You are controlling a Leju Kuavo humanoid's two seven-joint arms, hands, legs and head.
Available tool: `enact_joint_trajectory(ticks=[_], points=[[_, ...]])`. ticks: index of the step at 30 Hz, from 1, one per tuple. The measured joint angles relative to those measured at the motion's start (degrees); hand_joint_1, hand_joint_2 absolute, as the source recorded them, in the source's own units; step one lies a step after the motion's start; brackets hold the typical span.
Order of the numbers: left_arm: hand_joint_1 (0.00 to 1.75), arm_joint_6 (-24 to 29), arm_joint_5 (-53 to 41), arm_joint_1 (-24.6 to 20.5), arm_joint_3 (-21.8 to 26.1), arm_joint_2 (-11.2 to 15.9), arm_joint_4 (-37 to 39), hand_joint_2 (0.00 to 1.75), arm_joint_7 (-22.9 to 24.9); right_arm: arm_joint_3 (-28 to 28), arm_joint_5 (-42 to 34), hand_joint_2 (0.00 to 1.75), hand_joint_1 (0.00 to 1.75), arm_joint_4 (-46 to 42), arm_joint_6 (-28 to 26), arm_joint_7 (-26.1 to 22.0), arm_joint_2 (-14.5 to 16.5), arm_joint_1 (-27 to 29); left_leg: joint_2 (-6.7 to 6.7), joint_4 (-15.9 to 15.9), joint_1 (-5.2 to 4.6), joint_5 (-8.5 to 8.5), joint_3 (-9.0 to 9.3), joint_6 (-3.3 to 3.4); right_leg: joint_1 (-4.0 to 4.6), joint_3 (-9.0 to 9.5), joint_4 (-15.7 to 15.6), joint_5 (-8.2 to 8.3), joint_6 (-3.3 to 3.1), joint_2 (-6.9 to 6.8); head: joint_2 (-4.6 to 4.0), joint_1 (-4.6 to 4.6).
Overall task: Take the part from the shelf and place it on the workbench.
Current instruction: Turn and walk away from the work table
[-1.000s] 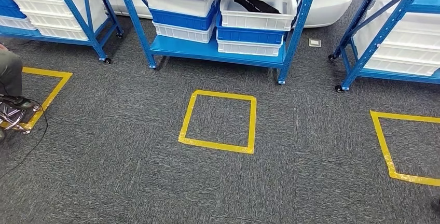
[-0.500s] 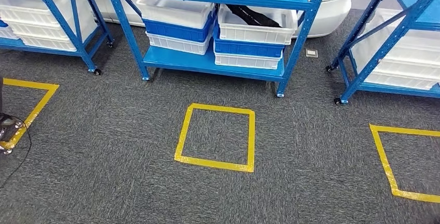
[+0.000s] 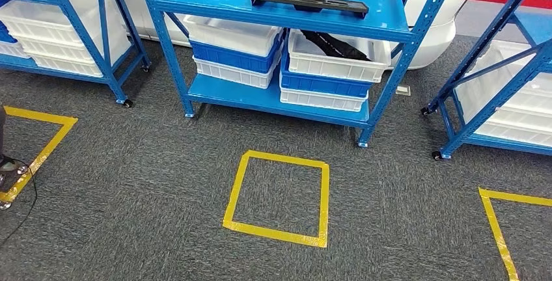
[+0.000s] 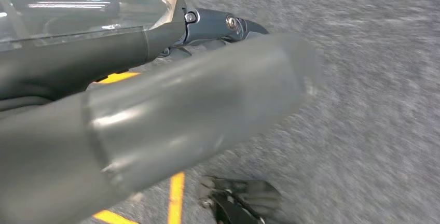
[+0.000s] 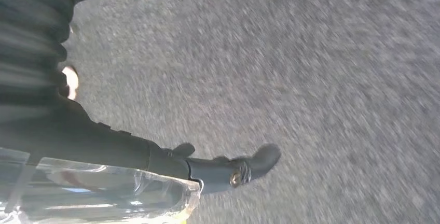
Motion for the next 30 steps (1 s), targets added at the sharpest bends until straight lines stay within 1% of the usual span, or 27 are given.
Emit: enact_joint_trajectory(ticks=[1, 2, 3, 5, 6, 7, 8, 9, 10, 11, 12, 14, 15, 16, 17, 18, 19, 20, 21, 22, 23, 25, 26, 27, 28, 29, 30], points=[[0.00, 0.0, -0.1, -0.1, 0.0, 0.0, 0.0, 0.00, 0.0, 0.0, 0.0, 1.75, 0.00, 0.0, 0.0, 0.0, 0.0, 0.0, 0.16, 2.5, 0.18, -0.32, -1.14, -0.41, -0.47, 1.12, -0.5, 0.49, -0.45, -0.18, -0.01, 0.04], [0.00, 0.0, -0.3, -0.2, 0.0, -0.1, 0.0, 0.00, 0.0, 0.0, -0.1, 1.75, 0.00, 0.0, 0.0, 0.0, 0.0, 0.0, 0.32, 5.2, 0.59, -1.49, -2.83, -0.91, -0.81, 1.76, -0.8, 0.62, -0.60, -0.40, -0.01, 0.02], [0.00, -0.1, -0.5, -0.3, 0.0, -0.1, 0.0, 0.00, 0.1, 0.0, -0.2, 1.75, 0.00, 0.0, 0.0, 0.0, 0.0, -0.1, 0.39, 7.7, 1.14, -3.38, -4.84, -1.57, -1.20, 2.35, -0.8, 0.03, -0.57, -0.41, -0.01, -0.03], [0.00, -0.1, -0.7, -0.3, 0.0, 0.0, 0.0, 0.00, 0.2, 0.0, -0.4, 1.75, 0.00, 0.0, 0.0, 0.2, 0.2, 0.1, 0.56, 10.1, 2.41, -7.48, -8.41, -3.05, -2.21, 3.42, -0.8, -1.13, 0.36, -0.21, -0.01, 0.05], [0.00, -0.1, -0.9, -0.2, 0.0, 0.1, 0.0, 0.00, 0.2, 0.0, -0.5, 1.75, 0.00, 0.0, 0.0, 0.2, 0.3, 0.3, 0.72, 9.4, 3.08, -8.39, -9.39, -3.89, -2.85, 4.09, -0.7, -1.78, 1.04, -0.09, -0.01, 0.03], [0.00, -0.1, -0.9, -0.2, 0.0, 0.2, 0.0, 0.00, 0.3, 0.0, -0.6, 1.75, 0.00, 0.0, 0.0, 0.3, 0.5, 0.5, 0.92, 7.6, 3.79, -7.73, -9.77, -4.81, -3.55, 4.91, -0.7, -2.49, 1.80, 0.00, -0.01, 0.02], [0.00, -0.1, -1.0, -0.1, 0.0, 0.3, 0.0, 0.00, 0.3, 0.0, -0.7, 1.75, 0.00, 0.0, 0.0, 0.3, 0.7, 0.6, 1.14, 4.8, 4.59, -5.23, -9.81, -5.87, -4.13, 5.76, -0.7, -3.29, 2.67, 0.06, -0.01, -0.05], [0.00, -0.1, -1.1, 0.0, 0.0, 0.3, 0.1, 0.00, 0.3, 0.0, -0.7, 1.75, 0.00, 0.0, 0.0, 0.4, 0.7, 0.6, 1.64, 2.0, 5.33, -1.71, -9.86, -6.84, -4.33, 6.80, -0.5, -4.19, 3.57, 0.08, -0.01, -0.23], [0.00, -0.1, -1.3, 0.2, 0.0, 0.2, 0.2, 0.00, 0.3, 0.0, -0.8, 1.75, 0.00, 0.0, -0.1, 0.4, 0.8, 0.7, 2.20, 0.1, 5.70, 0.75, -9.78, -7.22, -4.53, 7.40, -0.5, -4.98, 4.42, 0.09, -0.01, -0.48], [0.00, -0.1, -1.4, 0.3, 0.0, 0.2, 0.2, 0.00, 0.4, 0.0, -0.8, 1.75, 0.00, 0.0, -0.1, 0.4, 0.7, 0.6, 2.62, -0.9, 5.75, 2.69, -9.68, -7.03, -4.29, 8.12, -0.9, -5.69, 5.26, -0.02, -0.01, -0.57], [0.00, -0.2, -1.5, 0.4, 0.0, 0.2, 0.3, 0.00, 0.4, -0.1, -0.8, 1.75, 0.00, 0.0, -0.2, 0.4, 0.6, 0.5, 2.91, -1.1, 5.57, 3.09, -9.53, -6.32, -4.16, 8.88, -1.0, -5.83, 6.16, -0.09, -0.01, -0.58], [0.00, -0.2, -1.5, 0.3, -0.1, 0.3, 0.3, 0.00, 0.5, -0.1, -0.9, 1.75, 0.00, 0.0, -0.2, 0.4, 0.7, 0.3, 2.52, -1.5, 5.14, 2.56, -8.35, -4.51, -4.31, 8.94, 0.4, -4.42, 7.84, -0.20, 0.00, -0.18], [0.00, -0.2, -1.6, 0.4, -0.1, 0.4, 0.2, 0.00, 0.5, -0.1, -1.0, 1.75, 0.00, 0.0, -0.2, 0.4, 0.7, 0.3, 2.35, -1.9, 5.06, 2.27, -7.56, -3.87, -4.53, 7.76, 2.9, -3.22, 8.35, -0.20, 0.00, -0.01], [0.00, -0.2, -1.6, 0.3, -0.1, 0.4, 0.2, 0.00, 0.5, -0.1, -1.0, 1.75, 0.00, 0.1, -0.2, 0.4, 0.8, 0.2, 2.21, -2.5, 4.91, 1.97, -6.61, -3.28, -4.57, 5.51, 6.1, -2.43, 8.41, -0.26, 0.00, 0.25], [0.00, -0.2, -1.6, 0.3, -0.1, 0.4, 0.2, 0.00, 0.5, -0.1, -1.0, 1.75, 0.00, 0.1, -0.2, 0.4, 0.9, 0.2, 2.07, -3.2, 4.67, 1.64, -5.65, -2.76, -4.51, 2.68, 9.6, -2.42, 8.06, -0.35, 0.00, 0.51], [0.00, -0.2, -1.6, 0.2, -0.1, 0.4, 0.2, 0.00, 0.5, -0.1, -1.0, 1.75, 0.00, 0.1, -0.2, 0.3, 0.9, 0.3, 1.97, -3.9, 4.35, 1.28, -4.65, -2.32, -4.27, -0.39, 12.8, -3.38, 7.41, -0.40, -0.01, 0.64], [0.00, -0.2, -1.6, 0.2, -0.1, 0.4, 0.2, 0.00, 0.5, -0.1, -1.0, 1.75, 0.00, 0.1, -0.2, 0.3, 0.9, 0.4, 1.75, -4.7, 3.99, 0.88, -3.57, -1.93, -3.87, -3.32, 14.9, -5.15, 6.61, -0.43, -0.01, 0.76], [0.00, -0.2, -1.6, 0.3, -0.1, 0.4, 0.2, 0.00, 0.5, -0.1, -1.0, 1.75, 0.00, 0.2, -0.2, 0.3, 0.9, 0.6, 1.50, -5.4, 3.55, 0.43, -2.34, -1.63, -3.38, -5.73, 15.8, -7.21, 5.78, -0.45, -0.01, 0.77], [0.00, -0.2, -1.6, 0.3, -0.1, 0.4, 0.2, 0.00, 0.5, -0.1, -1.0, 1.75, 0.00, 0.2, -0.2, 0.4, 0.9, 0.8, 1.26, -6.1, 3.10, -0.11, -0.99, -1.38, -2.87, -7.51, 15.3, -8.89, 5.08, -0.44, -0.01, 0.78], [0.00, -0.2, -1.6, 0.4, -0.1, 0.4, 0.2, 0.00, 0.5, -0.1, -1.0, 1.75, 0.00, 0.2, -0.2, 0.4, 0.9, 1.0, 1.05, -6.8, 2.63, -0.74, 0.46, -1.19, -2.35, -8.61, 13.6, -9.48, 4.60, -0.44, -0.01, 0.81], [0.00, -0.2, -1.6, 0.5, -0.1, 0.4, 0.2, 0.00, 0.5, -0.1, -1.0, 1.75, 0.00, 0.2, -0.2, 0.4, 1.0, 1.1, 0.92, -7.3, 2.18, -1.45, 1.90, -1.04, -1.87, -9.18, 10.8, -8.22, 4.45, -0.44, -0.01, 0.83], [0.00, -0.2, -1.6, 0.6, -0.1, 0.4, 0.3, 0.00, 0.5, -0.2, -1.0, 1.75, 0.00, 0.2, -0.2, 0.4, 1.1, 1.5, 0.71, -8.2, 1.65, -3.21, 4.43, -0.90, -0.84, -9.27, 4.4, -0.23, 4.70, -0.58, 0.00, 0.64], [0.00, -0.2, -1.7, 0.6, -0.1, 0.4, 0.3, 0.00, 0.6, -0.2, -1.1, 1.75, 0.00, 0.2, -0.2, 0.4, 1.0, 1.6, 0.60, -8.6, 1.55, -4.24, 5.53, -0.97, -0.05, -8.68, 2.3, 3.54, 4.58, -0.70, 0.00, 0.52], [0.00, -0.1, -1.7, 0.6, -0.1, 0.3, 0.3, 0.00, 0.6, -0.3, -1.1, 1.75, 0.00, 0.2, -0.2, 0.5, 0.9, 1.6, 0.49, -8.7, 1.51, -4.88, 6.77, -1.10, 0.38, -8.09, 1.1, 6.03, 4.04, -0.73, 0.00, 0.38], [0.00, -0.1, -1.7, 0.4, -0.1, 0.3, 0.3, 0.00, 0.6, -0.3, -1.1, 1.75, 0.00, 0.1, -0.2, 0.5, 0.8, 1.5, 0.40, -8.2, 1.51, -5.12, 7.69, -1.27, 0.70, -7.34, 0.9, 6.21, 3.12, -0.69, 0.00, 0.32], [0.00, -0.1, -1.7, 0.2, -0.1, 0.2, 0.2, 0.00, 0.6, -0.3, -1.1, 1.75, 0.00, 0.0, -0.3, 0.6, 0.6, 1.2, 0.52, -6.8, 1.63, -4.80, 7.74, -1.47, 0.66, -6.24, 0.7, 5.84, 2.20, -0.53, 0.00, 0.35], [0.00, -0.1, -1.7, 0.0, -0.2, 0.2, 0.2, 0.00, 0.6, -0.3, -1.1, 1.75, 0.00, 0.0, -0.3, 0.6, 0.6, 0.9, 0.67, -3.9, 1.73, -3.85, 6.91, -1.64, 0.30, -5.39, 0.6, 5.42, 1.35, -0.38, 0.00, 0.36]])
